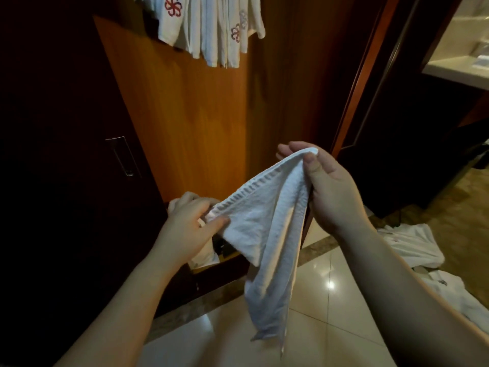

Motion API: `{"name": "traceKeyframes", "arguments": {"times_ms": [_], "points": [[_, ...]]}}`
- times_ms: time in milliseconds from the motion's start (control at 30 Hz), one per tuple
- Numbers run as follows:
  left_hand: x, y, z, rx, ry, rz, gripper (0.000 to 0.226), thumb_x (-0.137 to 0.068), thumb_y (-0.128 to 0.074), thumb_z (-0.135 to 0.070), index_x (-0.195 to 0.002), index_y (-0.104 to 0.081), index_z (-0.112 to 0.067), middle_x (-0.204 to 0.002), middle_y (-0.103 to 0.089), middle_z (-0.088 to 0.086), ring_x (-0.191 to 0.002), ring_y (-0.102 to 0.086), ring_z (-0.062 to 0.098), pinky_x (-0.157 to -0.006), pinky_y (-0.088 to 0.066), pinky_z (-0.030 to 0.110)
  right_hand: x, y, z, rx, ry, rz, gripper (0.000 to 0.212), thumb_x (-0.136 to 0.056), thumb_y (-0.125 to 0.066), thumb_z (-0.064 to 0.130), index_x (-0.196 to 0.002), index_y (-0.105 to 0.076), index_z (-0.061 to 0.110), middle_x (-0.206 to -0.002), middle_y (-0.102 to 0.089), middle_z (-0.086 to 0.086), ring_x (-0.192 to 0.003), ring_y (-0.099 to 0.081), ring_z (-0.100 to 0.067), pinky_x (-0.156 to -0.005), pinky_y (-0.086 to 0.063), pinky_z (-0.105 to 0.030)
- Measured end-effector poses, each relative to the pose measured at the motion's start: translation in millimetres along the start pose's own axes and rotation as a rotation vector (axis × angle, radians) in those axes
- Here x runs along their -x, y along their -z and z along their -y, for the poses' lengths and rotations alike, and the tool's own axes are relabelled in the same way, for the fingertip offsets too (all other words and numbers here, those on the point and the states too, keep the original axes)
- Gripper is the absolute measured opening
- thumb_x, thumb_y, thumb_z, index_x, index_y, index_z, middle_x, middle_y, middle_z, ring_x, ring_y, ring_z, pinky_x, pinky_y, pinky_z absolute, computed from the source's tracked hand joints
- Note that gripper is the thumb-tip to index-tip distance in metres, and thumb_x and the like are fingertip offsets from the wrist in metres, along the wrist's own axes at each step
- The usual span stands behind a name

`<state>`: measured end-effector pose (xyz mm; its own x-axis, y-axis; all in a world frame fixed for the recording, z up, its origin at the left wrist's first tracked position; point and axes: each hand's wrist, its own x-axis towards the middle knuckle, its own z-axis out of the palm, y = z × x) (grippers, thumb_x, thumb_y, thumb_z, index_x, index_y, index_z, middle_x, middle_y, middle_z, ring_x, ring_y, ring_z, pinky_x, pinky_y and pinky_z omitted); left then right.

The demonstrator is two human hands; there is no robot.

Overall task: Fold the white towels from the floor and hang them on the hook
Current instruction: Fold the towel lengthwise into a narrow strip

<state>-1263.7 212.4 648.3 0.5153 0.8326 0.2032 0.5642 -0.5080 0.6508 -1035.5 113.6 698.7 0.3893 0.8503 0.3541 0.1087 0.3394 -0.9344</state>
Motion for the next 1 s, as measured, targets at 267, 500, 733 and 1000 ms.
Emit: {"name": "traceKeyframes", "arguments": {"times_ms": [267,500,733,1000], "points": [[-12,23,-5,0.848,0.094,-0.089,0.014,-0.086,-0.071,-0.021,-0.079,-0.069,-0.033,-0.086,-0.071,-0.006,-0.083,-0.069,0.011,-0.071,-0.052,0.025,0,24,2,0.208,0.019,-0.056,0.033,-0.098,-0.048,0.064,-0.116,-0.067,0.044,-0.119,-0.072,0.014,-0.109,-0.068,-0.007,-0.091,-0.053,-0.039],[-30,32,-34,1.164,-0.01,-0.153,0.017,-0.088,-0.065,-0.021,-0.085,-0.075,-0.033,-0.09,-0.076,-0.002,-0.085,-0.073,0.014,-0.069,-0.058,0.026,2,27,8,0.358,0.14,-0.207,0.02,-0.101,-0.043,0.058,-0.103,-0.063,0.057,-0.102,-0.069,0.023,-0.09,-0.065,0.003,-0.071,-0.051,-0.014],[-35,61,-65,1.168,-0.101,-0.116,0.012,-0.085,-0.067,-0.026,-0.091,-0.078,-0.028,-0.09,-0.076,-0.001,-0.083,-0.073,0.014,-0.067,-0.058,0.026,-14,26,30,0.402,0.253,-0.355,0.018,-0.099,-0.043,0.062,-0.108,-0.059,0.062,-0.108,-0.062,0.037,-0.098,-0.061,0.01,-0.073,-0.046,-0.006],[-48,69,-84,1.204,-0.053,-0.101,0.016,-0.084,-0.064,-0.023,-0.095,-0.072,-0.015,-0.09,-0.076,0.006,-0.082,-0.072,0.018,-0.068,-0.059,0.029,-34,45,34,-0.528,-0.357,0.264,0.056,-0.068,-0.088,0.051,-0.115,-0.077,0.022,-0.122,-0.072,-0.009,-0.114,-0.068,-0.027,-0.085,-0.059,-0.038]]}}
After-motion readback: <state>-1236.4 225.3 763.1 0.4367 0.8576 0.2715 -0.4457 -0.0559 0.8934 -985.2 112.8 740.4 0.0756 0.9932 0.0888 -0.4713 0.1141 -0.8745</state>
